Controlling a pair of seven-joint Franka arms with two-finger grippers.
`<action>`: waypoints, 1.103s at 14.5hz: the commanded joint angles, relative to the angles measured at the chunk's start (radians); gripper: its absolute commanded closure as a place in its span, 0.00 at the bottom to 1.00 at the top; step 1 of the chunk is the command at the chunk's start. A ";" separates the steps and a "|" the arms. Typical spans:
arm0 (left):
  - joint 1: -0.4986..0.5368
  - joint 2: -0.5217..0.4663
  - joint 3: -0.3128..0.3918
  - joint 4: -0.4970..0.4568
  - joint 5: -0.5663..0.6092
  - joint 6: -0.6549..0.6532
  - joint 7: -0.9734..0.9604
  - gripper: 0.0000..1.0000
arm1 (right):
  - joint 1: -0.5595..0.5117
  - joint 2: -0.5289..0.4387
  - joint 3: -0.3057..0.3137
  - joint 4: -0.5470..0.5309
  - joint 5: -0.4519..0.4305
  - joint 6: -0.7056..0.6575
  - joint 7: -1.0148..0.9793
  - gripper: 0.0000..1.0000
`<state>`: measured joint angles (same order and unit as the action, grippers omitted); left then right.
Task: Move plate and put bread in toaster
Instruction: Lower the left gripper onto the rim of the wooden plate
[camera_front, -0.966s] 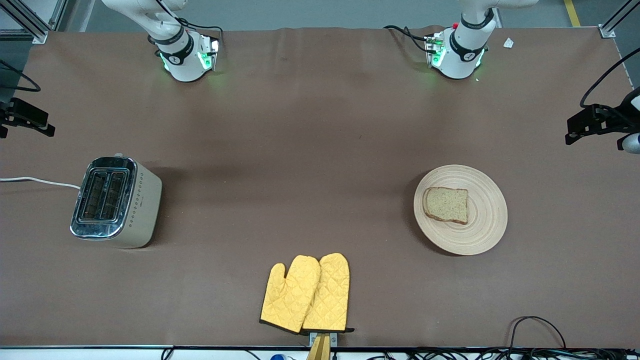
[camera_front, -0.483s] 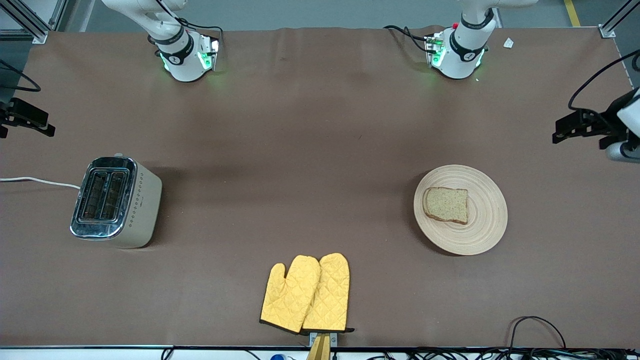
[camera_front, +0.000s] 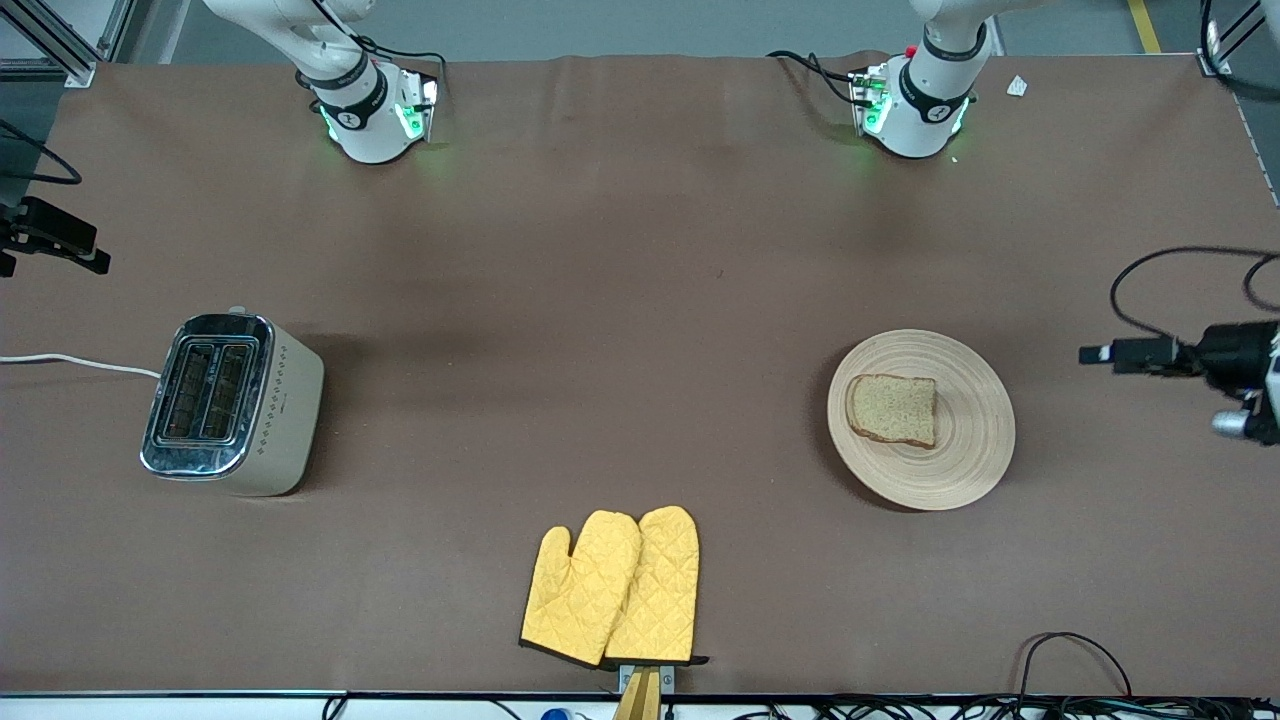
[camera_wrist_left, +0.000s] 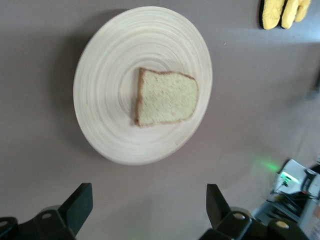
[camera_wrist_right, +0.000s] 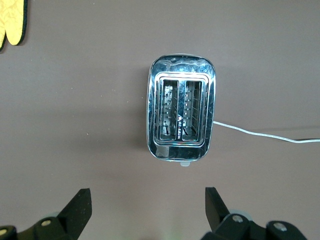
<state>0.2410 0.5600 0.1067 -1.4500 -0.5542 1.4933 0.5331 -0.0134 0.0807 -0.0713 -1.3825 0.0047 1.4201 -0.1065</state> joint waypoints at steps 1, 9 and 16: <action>0.037 0.164 -0.007 0.076 -0.062 0.054 0.161 0.00 | -0.008 -0.013 0.004 -0.015 0.014 0.008 -0.012 0.00; 0.044 0.327 -0.013 0.074 -0.199 0.163 0.387 0.00 | -0.008 -0.012 0.001 -0.015 0.014 0.008 -0.013 0.00; 0.054 0.422 -0.070 0.071 -0.252 0.163 0.559 0.85 | -0.008 -0.012 0.001 -0.015 0.014 0.008 -0.013 0.00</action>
<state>0.2831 0.9329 0.0424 -1.4007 -0.7664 1.6583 1.0136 -0.0135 0.0808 -0.0724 -1.3826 0.0049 1.4203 -0.1069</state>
